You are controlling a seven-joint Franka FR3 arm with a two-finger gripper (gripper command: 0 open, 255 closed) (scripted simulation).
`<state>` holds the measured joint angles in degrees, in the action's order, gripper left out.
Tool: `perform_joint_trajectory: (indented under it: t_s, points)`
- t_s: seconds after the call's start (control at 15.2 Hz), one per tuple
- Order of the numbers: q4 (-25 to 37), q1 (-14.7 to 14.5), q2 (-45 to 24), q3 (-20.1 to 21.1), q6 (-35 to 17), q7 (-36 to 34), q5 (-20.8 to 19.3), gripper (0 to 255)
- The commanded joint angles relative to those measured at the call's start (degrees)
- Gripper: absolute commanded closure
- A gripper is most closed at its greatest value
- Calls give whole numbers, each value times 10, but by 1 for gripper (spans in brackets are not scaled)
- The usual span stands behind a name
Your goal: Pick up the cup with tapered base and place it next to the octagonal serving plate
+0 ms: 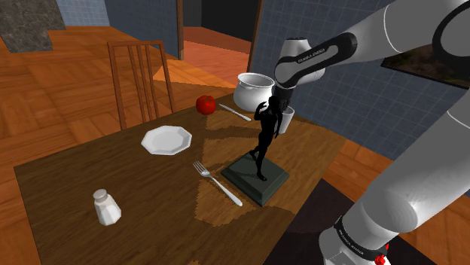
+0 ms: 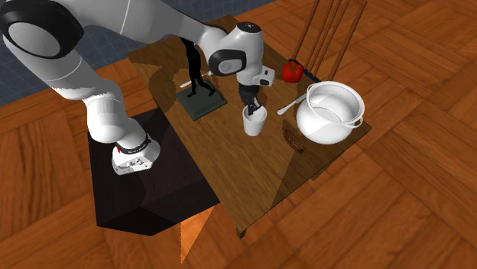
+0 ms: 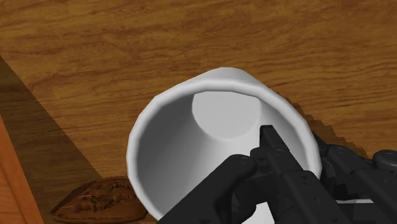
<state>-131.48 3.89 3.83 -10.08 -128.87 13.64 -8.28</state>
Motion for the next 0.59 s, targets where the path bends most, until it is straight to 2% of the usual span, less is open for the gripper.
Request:
perform_joint_trajectory:
  t_s: [0.0, 0.53]
  points:
    - [9, 0, 7, 1, 16, 1, 0, 255]
    - [44, -2, 35, 3, 79, 5, 1, 255]
